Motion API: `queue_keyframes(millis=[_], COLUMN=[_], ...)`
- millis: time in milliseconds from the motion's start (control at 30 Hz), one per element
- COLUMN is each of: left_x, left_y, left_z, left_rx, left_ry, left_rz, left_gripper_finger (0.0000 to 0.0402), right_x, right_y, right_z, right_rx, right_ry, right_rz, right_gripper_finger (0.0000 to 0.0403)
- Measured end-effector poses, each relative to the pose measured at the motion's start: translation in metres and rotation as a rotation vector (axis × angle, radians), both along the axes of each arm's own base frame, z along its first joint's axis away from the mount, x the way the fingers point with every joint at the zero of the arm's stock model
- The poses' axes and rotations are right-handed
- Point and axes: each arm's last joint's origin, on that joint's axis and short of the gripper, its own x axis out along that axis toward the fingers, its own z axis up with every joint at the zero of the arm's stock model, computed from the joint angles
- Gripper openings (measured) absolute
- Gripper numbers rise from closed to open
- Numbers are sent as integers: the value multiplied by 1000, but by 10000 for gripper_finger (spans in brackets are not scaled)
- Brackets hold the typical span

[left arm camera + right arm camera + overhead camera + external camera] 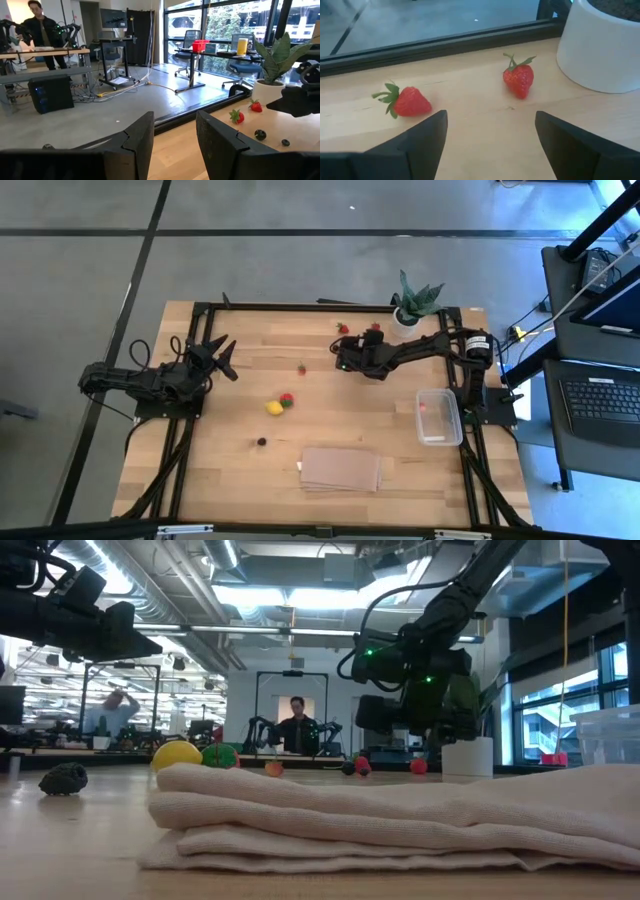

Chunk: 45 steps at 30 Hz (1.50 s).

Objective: Pick and placing Produce into tupperware
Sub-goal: Put the top right red strawberry into the transparent bin

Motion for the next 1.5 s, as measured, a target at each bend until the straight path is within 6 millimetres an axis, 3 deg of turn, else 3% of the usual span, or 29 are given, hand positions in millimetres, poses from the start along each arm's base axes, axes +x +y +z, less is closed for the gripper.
queue_keyframes(millis=[367, 967, 1500], left_x=[0, 0, 0], left_y=[0, 0, 0], left_z=[0, 0, 0], left_rx=[0, -1, -1], left_ry=[-1, -1, -2], left_rz=[0, 0, 0], left_gripper_finger=[140, 140, 140], right_x=[0, -1, -1], right_y=[0, 0, -6], right_z=[0, 0, -2], right_rx=[-3, 6, 92], right_ry=[8, 9, -39], right_rz=[1, 2, -10], right_gripper_finger=[306, 397, 398])
